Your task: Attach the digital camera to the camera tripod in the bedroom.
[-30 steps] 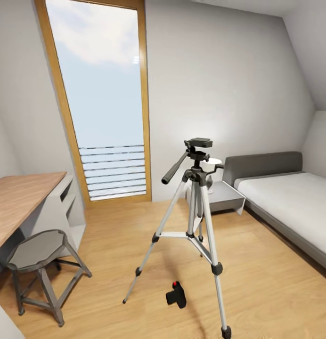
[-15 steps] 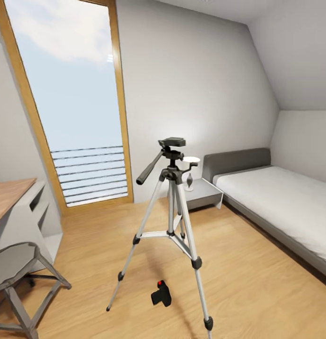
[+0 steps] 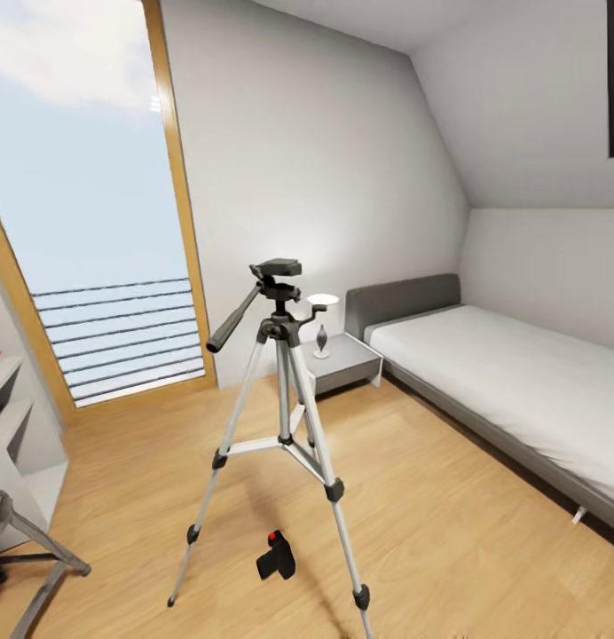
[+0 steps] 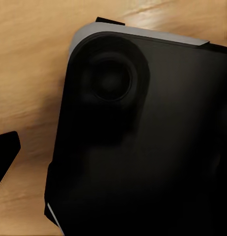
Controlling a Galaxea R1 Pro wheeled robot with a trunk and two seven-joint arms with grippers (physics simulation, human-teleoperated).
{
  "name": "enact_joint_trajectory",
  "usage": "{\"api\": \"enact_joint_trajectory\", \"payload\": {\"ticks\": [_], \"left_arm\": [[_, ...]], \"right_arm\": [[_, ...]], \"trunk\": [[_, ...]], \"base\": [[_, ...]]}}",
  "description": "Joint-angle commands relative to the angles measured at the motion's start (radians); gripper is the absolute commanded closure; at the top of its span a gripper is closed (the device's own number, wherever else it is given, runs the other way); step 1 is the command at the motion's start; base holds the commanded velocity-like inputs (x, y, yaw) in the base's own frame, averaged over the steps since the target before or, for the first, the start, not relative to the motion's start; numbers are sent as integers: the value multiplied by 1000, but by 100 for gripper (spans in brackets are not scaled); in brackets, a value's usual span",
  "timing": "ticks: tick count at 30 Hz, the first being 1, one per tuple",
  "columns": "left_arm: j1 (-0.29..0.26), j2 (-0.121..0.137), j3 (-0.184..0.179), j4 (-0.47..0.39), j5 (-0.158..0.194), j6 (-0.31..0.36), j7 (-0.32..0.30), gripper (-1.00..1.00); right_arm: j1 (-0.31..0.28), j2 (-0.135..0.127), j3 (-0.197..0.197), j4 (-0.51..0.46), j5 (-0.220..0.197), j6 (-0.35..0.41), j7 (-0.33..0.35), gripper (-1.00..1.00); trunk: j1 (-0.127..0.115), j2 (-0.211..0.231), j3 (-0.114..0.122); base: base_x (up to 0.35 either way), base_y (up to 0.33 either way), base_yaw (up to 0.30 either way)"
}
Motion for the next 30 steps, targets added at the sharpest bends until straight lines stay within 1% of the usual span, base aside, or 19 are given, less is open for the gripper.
{"api": "enact_joint_trajectory", "payload": {"ticks": [1, 4, 8, 19, 30], "left_arm": [[0, 0, 3, 0, 5, -3, 0, -100], [0, 0, 3, 0, 5, -3, 0, -100], [0, -1, 3, 0, 5, -3, 0, -100], [0, -2, 3, 0, 5, -3, 0, -100], [0, -1, 3, 0, 5, -3, 1, -100]], "right_arm": [[0, 0, 0, 0, 1, -3, 0, -100], [0, 0, 0, 0, 1, -3, 0, -100], [0, 0, 1, 0, 1, -2, 0, -100], [0, -3, 5, 0, 6, -3, 2, -100], [0, 0, 5, 1, 4, -3, -9, -100]], "trunk": [[0, 0, -1], [0, 0, -1], [0, 0, -1], [0, 0, -1], [0, 0, -1]], "base": [[0, 0, -278], [0, 0, -266], [0, 0, -118], [0, 0, -14], [0, 0, 0]]}}
